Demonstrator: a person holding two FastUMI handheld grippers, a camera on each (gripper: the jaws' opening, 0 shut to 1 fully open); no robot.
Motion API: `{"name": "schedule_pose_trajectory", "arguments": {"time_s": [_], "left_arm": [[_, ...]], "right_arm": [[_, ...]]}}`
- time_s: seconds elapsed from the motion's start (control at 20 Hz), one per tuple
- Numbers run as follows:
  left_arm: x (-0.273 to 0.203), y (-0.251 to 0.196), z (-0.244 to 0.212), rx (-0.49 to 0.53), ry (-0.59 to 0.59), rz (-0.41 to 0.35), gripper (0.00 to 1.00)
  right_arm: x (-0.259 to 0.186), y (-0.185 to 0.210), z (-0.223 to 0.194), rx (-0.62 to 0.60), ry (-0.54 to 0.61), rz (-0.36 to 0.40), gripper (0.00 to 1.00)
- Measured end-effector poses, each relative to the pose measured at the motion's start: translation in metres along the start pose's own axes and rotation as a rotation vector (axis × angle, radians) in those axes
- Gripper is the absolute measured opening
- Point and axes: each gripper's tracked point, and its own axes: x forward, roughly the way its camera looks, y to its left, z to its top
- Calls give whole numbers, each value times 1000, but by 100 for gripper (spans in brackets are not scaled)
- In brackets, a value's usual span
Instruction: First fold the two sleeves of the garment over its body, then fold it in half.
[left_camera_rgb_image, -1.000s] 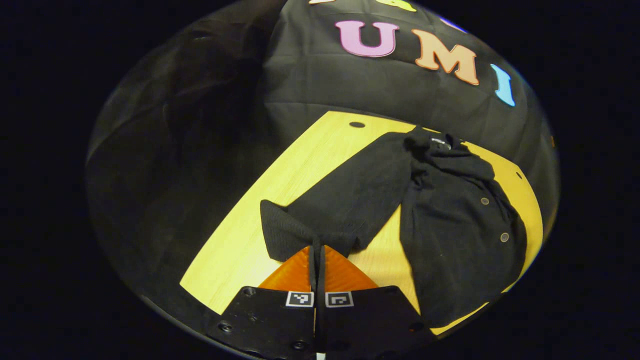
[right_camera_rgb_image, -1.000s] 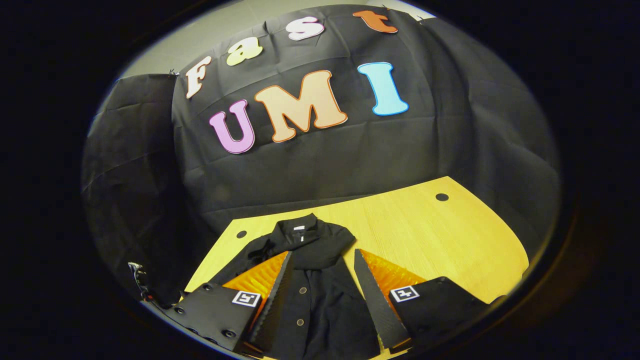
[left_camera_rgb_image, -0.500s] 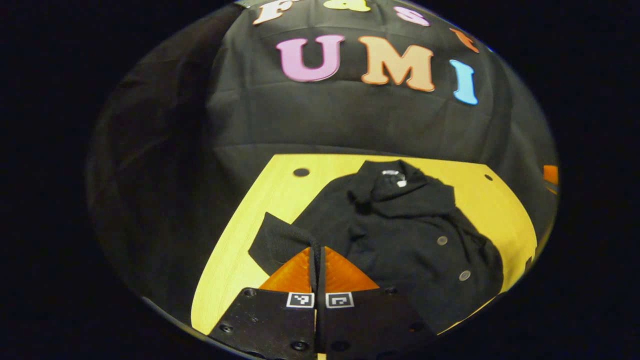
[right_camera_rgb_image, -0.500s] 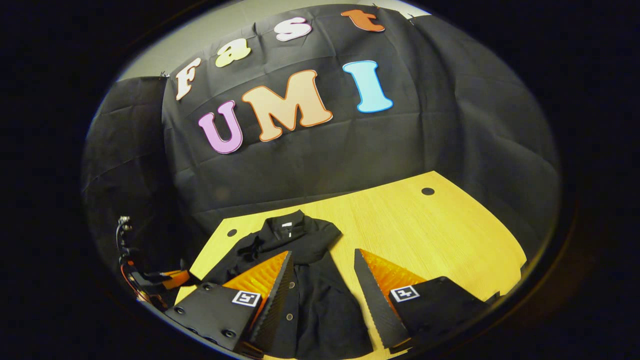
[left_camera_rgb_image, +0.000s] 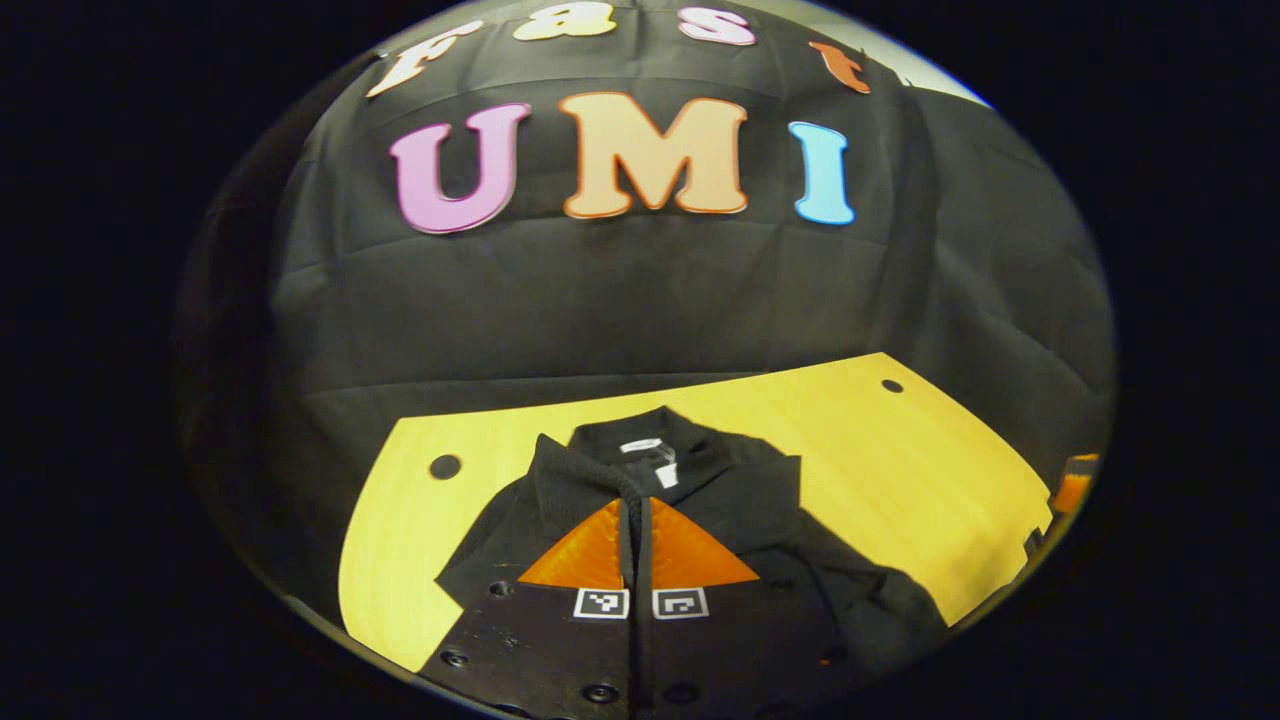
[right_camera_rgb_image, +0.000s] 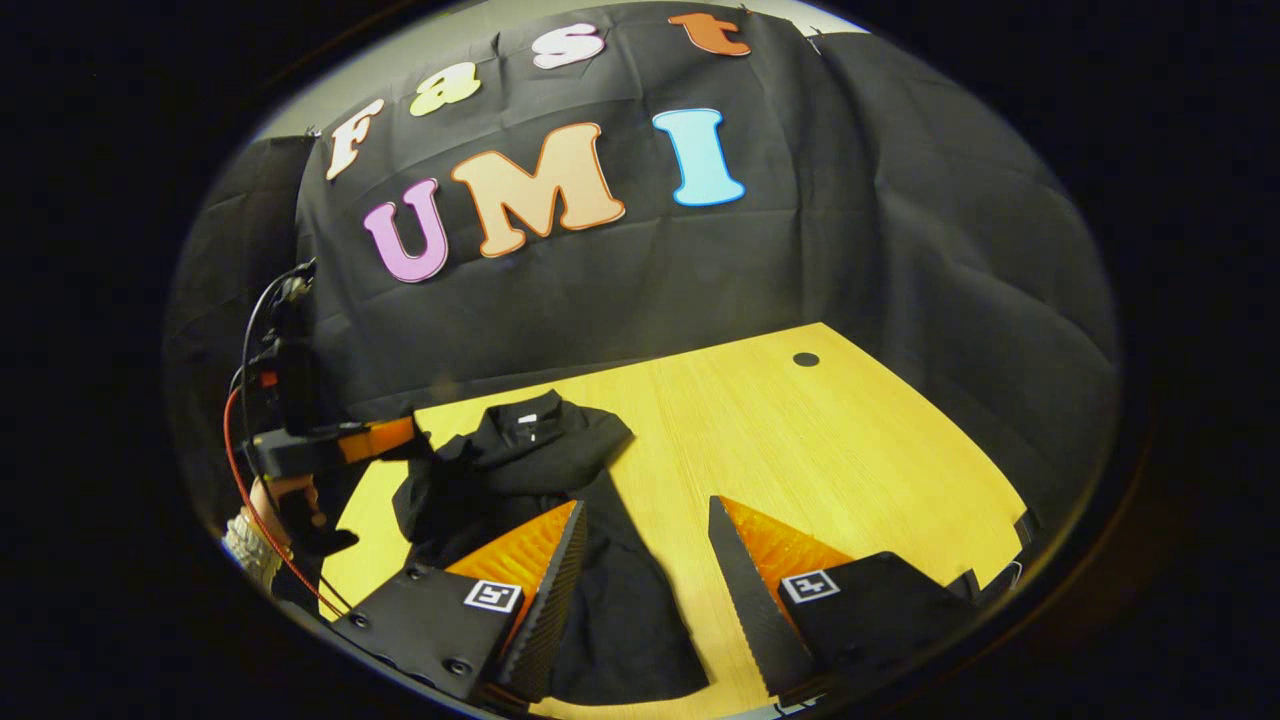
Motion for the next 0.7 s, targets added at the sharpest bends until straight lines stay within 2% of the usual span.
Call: {"name": "schedule_pose_trajectory", "arguments": {"time_s": [0.45, 0.7], "left_arm": [[94, -99, 5, 24, 27, -169, 0], [123, -124, -6, 19, 70, -193, 0]], "right_arm": [[-19, -27, -21, 83, 22, -85, 79], [-23, -36, -33, 111, 40, -124, 79]]}}
